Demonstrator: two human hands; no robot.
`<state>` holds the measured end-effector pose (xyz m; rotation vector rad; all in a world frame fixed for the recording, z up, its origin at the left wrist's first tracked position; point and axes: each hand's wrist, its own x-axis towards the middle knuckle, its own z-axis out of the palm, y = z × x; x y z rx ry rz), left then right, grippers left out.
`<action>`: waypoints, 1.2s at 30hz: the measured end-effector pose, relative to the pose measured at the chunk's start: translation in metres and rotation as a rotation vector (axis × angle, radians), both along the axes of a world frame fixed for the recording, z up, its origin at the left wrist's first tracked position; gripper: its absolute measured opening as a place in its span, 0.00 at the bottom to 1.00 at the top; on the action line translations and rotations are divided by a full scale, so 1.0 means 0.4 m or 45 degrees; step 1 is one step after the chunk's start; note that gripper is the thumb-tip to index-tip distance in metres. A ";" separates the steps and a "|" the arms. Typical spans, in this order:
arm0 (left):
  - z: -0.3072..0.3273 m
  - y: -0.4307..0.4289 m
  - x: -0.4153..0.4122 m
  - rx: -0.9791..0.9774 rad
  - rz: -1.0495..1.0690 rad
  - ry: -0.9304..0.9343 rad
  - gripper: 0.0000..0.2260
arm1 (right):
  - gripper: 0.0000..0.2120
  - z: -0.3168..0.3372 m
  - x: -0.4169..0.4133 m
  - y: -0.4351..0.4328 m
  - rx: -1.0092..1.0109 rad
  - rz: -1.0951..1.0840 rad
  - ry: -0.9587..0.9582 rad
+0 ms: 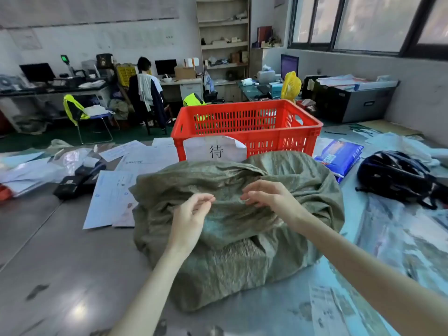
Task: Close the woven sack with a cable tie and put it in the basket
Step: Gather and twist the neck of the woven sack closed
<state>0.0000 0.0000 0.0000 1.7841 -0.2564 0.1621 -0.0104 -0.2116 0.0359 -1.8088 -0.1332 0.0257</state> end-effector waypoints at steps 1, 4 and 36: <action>-0.012 0.011 -0.004 0.135 0.034 -0.060 0.08 | 0.07 -0.010 0.002 0.009 -0.090 0.009 -0.058; -0.062 0.046 -0.027 0.546 0.111 -0.254 0.14 | 0.12 -0.022 -0.018 0.049 -0.413 0.110 -0.199; 0.062 -0.004 -0.070 0.627 -0.050 -0.643 0.16 | 0.15 -0.083 0.005 0.034 -0.721 -0.067 -0.814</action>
